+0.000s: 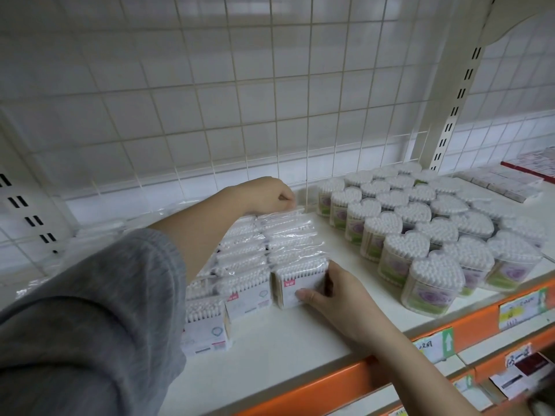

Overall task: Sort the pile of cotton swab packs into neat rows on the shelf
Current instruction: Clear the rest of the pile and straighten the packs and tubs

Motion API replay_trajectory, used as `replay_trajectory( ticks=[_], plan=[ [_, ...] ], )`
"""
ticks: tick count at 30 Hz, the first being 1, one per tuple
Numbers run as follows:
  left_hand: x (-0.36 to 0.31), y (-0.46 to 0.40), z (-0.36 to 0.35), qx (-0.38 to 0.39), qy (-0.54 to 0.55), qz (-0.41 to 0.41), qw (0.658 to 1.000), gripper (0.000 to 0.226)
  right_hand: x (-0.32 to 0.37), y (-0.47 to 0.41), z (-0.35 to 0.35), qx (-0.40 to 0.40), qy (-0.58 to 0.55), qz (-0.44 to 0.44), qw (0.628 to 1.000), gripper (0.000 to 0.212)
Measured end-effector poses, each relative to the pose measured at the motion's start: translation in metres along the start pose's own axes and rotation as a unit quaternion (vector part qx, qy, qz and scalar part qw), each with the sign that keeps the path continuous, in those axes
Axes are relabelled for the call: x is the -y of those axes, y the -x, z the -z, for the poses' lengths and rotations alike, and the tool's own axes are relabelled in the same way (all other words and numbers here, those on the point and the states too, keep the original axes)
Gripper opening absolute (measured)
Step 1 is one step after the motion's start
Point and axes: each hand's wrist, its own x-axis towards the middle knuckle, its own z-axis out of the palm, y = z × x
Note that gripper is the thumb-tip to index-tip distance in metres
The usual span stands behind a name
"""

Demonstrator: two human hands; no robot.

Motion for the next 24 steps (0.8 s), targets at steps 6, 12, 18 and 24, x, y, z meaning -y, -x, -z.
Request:
replay_trajectory(
  ticks=[6, 12, 18, 24],
  plan=[
    [-0.006, 0.009, 0.006, -0.003, -0.044, 0.002, 0.999, 0.031, 0.000, 0.006, 0.001, -0.009, -0.005, 0.022, 1.000, 0.035],
    [-0.011, 0.024, 0.012, -0.017, -0.013, 0.022, 1.000, 0.035, 0.014, 0.019, 0.002, -0.053, 0.010, 0.048, 0.997, 0.041],
    [-0.007, 0.076, 0.032, -0.066, 0.019, 0.066, 0.995, 0.032, 0.018, 0.033, 0.001, -0.131, 0.049, 0.064, 0.988, 0.074],
    [0.003, 0.156, 0.040, -0.121, 0.064, 0.144, 0.980, 0.026, 0.025, 0.037, -0.004, -0.236, 0.066, 0.181, 0.952, 0.056]
  ],
)
